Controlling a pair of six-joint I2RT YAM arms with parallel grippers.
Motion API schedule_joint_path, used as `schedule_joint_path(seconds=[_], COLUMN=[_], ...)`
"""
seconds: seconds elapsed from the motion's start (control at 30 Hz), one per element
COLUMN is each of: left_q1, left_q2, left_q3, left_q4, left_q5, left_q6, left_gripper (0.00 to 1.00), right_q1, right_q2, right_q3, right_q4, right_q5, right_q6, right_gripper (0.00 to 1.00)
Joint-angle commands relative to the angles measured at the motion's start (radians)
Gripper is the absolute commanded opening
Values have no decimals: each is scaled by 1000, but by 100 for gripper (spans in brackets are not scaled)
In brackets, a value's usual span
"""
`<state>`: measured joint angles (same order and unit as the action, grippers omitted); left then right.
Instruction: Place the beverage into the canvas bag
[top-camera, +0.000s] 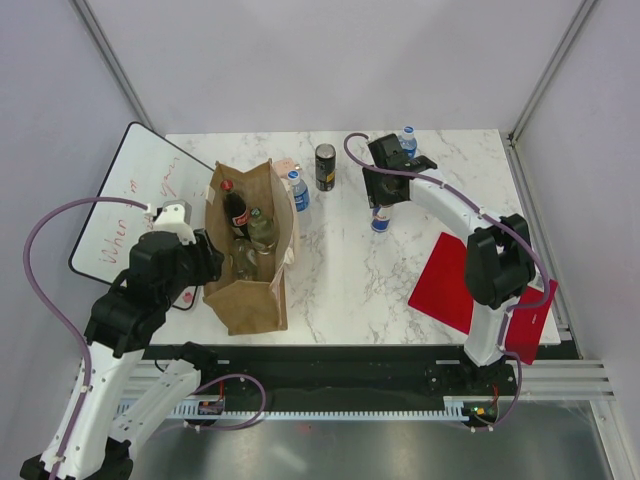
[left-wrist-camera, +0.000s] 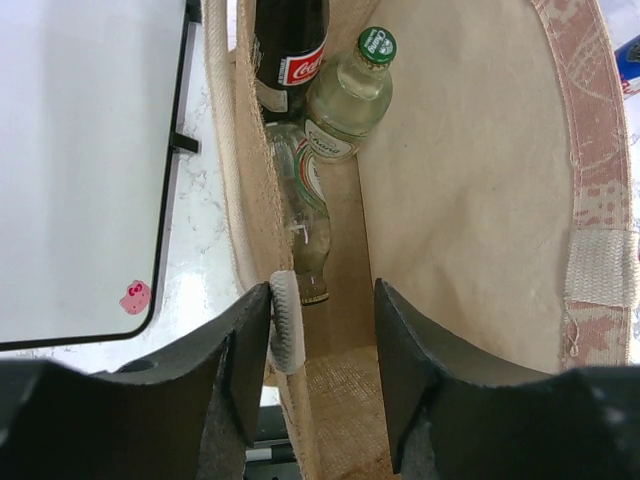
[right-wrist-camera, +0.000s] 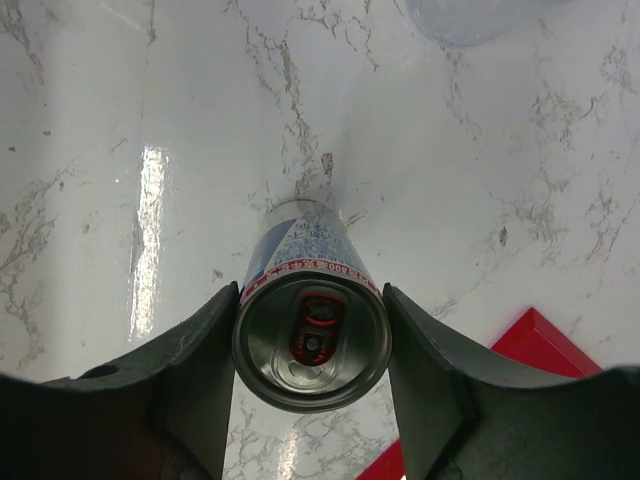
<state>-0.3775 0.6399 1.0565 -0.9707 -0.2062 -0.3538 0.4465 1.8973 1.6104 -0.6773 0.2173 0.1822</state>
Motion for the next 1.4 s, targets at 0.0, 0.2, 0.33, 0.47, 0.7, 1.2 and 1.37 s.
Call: schedule_joint_path(seconds=[0.0, 0.2, 0.33, 0.47, 0.7, 1.2, 1.37], left_q1=[-1, -1, -1, -1, -1, -1, -1], left_q2=[6, 12, 21, 26, 15, -46, -43], left_q3=[5, 7, 17, 23, 10, -36, -43], left_q4=[32, 32, 35, 38, 50, 78, 73], left_q5=[21, 28, 27, 27, 48, 36, 41], left_q6=[27, 30, 29, 16, 3, -30, -34], left_gripper=[49, 8, 2, 2, 2, 2, 2], right_q1=[-3, 29, 101, 214, 444, 633, 633], right_q2=[-66, -124, -142, -142, -158, 6, 65], right_q3=[40, 176, 351, 558, 660, 612, 615], right_q4=[-11, -97, -194, -234, -137, 41, 54], right_q5=[13, -18, 7, 43, 85, -32, -55], right_q6=[-9, -20, -24, -27, -53, -21, -26], right_gripper=[21, 0, 0, 0, 0, 0, 0])
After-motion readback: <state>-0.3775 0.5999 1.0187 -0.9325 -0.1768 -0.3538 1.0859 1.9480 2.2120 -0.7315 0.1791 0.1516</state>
